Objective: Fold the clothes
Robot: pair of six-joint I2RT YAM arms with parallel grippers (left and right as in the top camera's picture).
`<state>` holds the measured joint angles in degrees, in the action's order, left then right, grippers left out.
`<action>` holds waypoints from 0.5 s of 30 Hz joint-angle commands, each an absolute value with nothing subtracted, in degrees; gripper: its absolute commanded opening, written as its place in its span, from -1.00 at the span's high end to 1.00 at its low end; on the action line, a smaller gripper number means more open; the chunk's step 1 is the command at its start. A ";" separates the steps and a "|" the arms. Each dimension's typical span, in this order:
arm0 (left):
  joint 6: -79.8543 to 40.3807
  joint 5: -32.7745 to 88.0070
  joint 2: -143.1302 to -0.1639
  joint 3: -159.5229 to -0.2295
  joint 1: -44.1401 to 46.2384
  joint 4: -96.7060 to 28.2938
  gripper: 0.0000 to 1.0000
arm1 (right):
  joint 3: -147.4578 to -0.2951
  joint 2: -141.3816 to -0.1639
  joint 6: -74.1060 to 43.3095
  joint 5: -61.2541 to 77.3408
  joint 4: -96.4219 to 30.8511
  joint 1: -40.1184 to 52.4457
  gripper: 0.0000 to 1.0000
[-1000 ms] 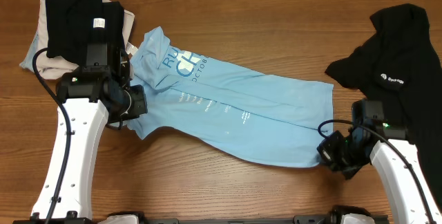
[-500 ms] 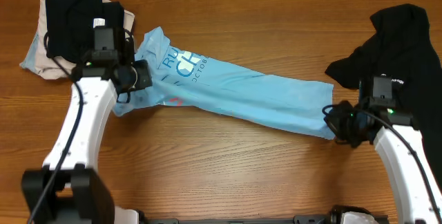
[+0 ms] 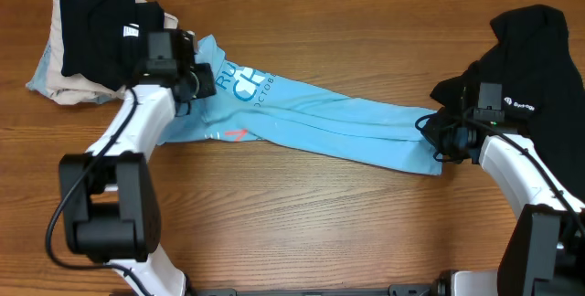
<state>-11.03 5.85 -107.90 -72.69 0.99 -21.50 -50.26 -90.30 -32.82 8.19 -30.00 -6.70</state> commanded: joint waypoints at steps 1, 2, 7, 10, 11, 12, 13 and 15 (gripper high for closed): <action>-10.15 7.14 -110.65 -73.63 3.01 -20.47 -0.33 | -51.46 -90.24 -29.34 8.19 -28.56 -6.48 0.28; -8.80 7.09 -110.69 -73.67 3.16 -20.27 -0.73 | -51.48 -90.24 -27.94 8.19 -28.69 -6.48 -0.05; -8.78 8.25 -110.26 -78.26 1.98 -25.82 -1.00 | -51.44 -90.30 -24.10 6.39 -30.83 -6.48 -0.65; -8.75 9.37 -110.10 -84.47 0.99 -34.41 -1.00 | -51.44 -91.00 -21.58 6.00 -31.83 -6.48 -0.68; -8.73 9.61 -110.13 -86.67 0.64 -37.34 -1.00 | -51.44 -91.39 -20.47 6.02 -31.90 -6.48 -0.68; -8.51 9.89 -110.13 -89.06 0.30 -40.47 -1.00 | -51.44 -91.79 -19.25 6.04 -31.99 -6.48 -0.68; -7.70 10.31 -110.13 -91.33 0.03 -43.31 -1.00 | -51.44 -92.36 -18.39 6.04 -32.01 -6.48 -0.68; -5.76 10.61 -110.13 -95.72 -0.12 -48.58 -1.00 | -51.44 -93.58 -16.67 6.07 -32.03 -6.48 -0.67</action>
<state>-9.21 8.69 -110.54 -88.36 0.62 -43.97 -50.30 -91.42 -21.50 6.96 -32.14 -6.70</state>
